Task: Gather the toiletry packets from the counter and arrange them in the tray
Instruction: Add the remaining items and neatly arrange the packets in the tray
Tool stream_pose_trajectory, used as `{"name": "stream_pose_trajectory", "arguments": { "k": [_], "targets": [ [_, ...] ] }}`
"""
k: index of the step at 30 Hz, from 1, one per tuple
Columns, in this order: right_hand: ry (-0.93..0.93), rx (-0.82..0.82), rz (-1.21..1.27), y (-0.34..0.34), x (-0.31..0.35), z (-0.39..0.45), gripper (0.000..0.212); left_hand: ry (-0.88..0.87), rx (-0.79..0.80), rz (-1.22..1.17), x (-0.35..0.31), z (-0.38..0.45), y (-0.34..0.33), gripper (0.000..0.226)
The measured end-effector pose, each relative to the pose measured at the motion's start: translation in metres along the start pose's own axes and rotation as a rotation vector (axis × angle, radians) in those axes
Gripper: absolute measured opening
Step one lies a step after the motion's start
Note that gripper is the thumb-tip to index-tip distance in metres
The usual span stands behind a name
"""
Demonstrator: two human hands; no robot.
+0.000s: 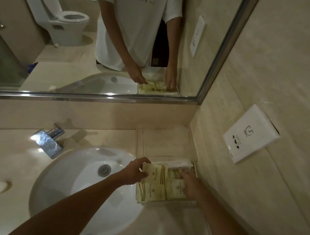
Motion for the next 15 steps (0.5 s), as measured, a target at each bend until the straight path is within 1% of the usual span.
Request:
{"name": "stream_pose_trajectory", "arguments": {
  "k": [5, 7, 9, 12, 15],
  "targets": [
    [-0.003, -0.034, 0.049, 0.006, -0.001, -0.007, 0.045, 0.045, 0.021, -0.019, -0.007, 0.007, -0.013, 0.025],
    [-0.001, -0.106, 0.041, 0.012, 0.000, -0.014, 0.036, 0.080, 0.026, -0.035, -0.010, 0.011, -0.022, 0.023],
    [0.000, -0.222, -0.029, 0.022, 0.002, -0.020, 0.029, 0.115, 0.023, -0.031, -0.015, 0.016, -0.032, 0.021],
    [-0.008, -0.353, -0.087, 0.042, 0.010, -0.024, 0.032, 0.169, 0.021, -0.055, -0.022, 0.025, -0.049, 0.023],
    [-0.032, -0.387, -0.056, 0.053, 0.015, -0.024, 0.037, 0.198, 0.007, -0.069, -0.028, 0.035, -0.069, 0.032]
  ]
}}
Point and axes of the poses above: each hand's wrist, its own z-axis towards the middle knuckle, its own y-axis out of the back of the hand, x = y × z, the point moved 1 cm from there along z, towards the middle knuckle, and after that the axes turned 7 degrees about x, right-handed, at the moved point
